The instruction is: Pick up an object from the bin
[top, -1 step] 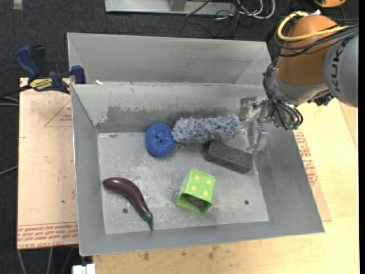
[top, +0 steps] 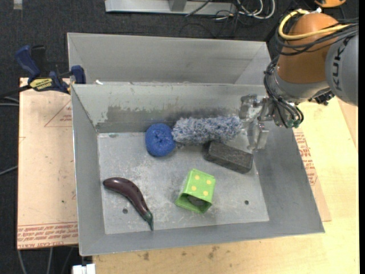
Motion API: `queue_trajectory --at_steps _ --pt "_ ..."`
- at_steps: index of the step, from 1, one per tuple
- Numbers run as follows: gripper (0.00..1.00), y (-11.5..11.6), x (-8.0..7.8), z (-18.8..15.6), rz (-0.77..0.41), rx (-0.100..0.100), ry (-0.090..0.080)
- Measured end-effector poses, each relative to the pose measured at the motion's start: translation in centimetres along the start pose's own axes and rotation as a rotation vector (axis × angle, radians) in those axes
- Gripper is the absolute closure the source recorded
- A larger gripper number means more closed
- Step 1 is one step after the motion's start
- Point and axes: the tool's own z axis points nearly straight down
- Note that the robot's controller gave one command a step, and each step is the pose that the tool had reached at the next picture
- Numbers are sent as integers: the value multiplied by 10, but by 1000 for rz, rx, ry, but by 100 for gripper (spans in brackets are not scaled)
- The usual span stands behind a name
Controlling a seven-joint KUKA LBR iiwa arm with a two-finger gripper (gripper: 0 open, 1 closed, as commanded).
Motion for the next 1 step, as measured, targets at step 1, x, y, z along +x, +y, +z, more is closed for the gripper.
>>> queue_trajectory --at_steps 1 --pt "0 -7 13 62 84 0 -3"
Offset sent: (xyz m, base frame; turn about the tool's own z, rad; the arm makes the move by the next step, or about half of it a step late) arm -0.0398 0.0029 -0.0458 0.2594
